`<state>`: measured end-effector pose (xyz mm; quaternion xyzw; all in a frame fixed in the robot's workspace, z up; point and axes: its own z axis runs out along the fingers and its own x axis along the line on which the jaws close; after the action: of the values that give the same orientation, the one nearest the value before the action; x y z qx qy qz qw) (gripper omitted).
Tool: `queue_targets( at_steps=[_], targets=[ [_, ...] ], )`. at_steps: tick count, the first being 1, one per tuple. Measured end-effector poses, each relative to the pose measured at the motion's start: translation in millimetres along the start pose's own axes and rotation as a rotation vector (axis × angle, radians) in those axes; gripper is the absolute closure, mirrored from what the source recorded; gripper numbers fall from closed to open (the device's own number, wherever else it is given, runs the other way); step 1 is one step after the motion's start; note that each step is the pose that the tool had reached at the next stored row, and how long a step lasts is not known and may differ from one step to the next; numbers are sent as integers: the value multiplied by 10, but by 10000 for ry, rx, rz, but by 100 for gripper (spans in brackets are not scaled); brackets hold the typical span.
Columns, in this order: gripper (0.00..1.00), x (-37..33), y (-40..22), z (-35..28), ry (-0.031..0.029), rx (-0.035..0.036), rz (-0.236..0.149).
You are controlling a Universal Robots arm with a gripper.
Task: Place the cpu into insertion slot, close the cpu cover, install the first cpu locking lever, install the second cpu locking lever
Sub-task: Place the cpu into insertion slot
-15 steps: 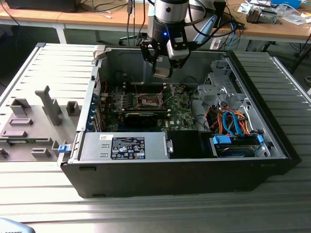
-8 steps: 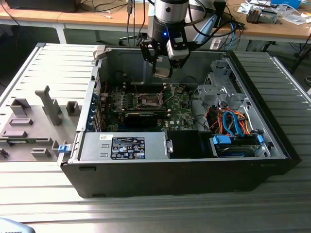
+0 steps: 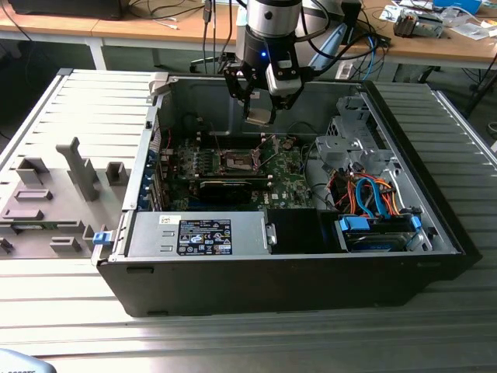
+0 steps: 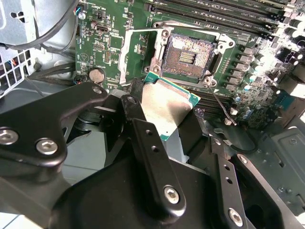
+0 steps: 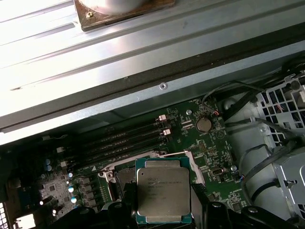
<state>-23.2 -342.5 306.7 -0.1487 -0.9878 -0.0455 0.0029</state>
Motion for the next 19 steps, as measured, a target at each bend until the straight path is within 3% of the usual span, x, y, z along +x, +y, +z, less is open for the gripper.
queue_targets(
  at_steps=[19],
  targets=[
    [45, 0, 0, 1, -12, -3, 129]
  ],
)
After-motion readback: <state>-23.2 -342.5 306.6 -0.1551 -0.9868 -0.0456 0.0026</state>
